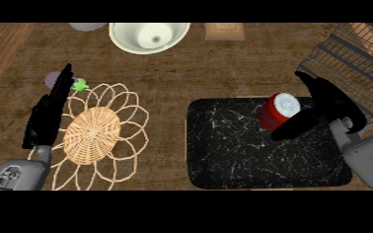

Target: Pick the can from the tray and place it in the tiered basket

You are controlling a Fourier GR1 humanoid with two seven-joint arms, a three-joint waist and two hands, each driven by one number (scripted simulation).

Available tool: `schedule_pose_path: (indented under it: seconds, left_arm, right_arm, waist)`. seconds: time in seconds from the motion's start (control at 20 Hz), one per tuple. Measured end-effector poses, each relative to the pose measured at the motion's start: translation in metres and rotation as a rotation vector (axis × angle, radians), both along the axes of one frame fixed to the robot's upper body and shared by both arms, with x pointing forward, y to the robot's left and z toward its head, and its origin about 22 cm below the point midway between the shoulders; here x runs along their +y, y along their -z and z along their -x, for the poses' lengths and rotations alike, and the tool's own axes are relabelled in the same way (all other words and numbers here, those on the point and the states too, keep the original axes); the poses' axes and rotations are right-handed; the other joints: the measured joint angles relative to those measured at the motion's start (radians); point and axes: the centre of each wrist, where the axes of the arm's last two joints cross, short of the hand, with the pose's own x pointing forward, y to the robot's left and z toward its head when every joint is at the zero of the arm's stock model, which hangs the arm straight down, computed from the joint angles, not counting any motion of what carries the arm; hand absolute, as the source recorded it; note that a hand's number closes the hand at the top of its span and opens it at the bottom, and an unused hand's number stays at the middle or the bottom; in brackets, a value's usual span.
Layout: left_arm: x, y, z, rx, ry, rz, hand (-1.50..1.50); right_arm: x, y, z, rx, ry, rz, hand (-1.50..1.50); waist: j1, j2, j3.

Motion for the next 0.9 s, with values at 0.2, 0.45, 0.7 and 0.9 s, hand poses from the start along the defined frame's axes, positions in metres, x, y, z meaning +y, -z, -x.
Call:
schedule_pose_path:
  seconds: [0.2, 0.45, 0.7, 0.9]
  left_arm:
    - [-0.002, 0.004, -0.001, -0.005, -0.003, -0.001, 0.0]
    - [-0.004, 0.006, -0.003, -0.001, -0.005, -0.003, 0.0]
    - [-0.002, 0.004, -0.002, -0.008, 0.002, -0.003, 0.0]
    - [-0.006, 0.005, -0.001, -0.003, 0.004, 0.001, 0.0]
  right_arm:
    - [-0.001, 0.004, -0.004, 0.014, 0.017, -0.012, -1.5]
    - [0.003, 0.015, -0.003, 0.03, 0.018, -0.017, -1.5]
    - [0.005, 0.027, -0.01, 0.049, 0.032, -0.028, -1.5]
    - [0.003, 0.043, -0.013, 0.07, 0.042, -0.04, -1.5]
  waist:
    - [-0.002, 0.001, 0.0]
    - [-0.005, 0.001, 0.0]
    - [0.0, 0.002, 0.0]
    - [-0.001, 0.002, 0.001]
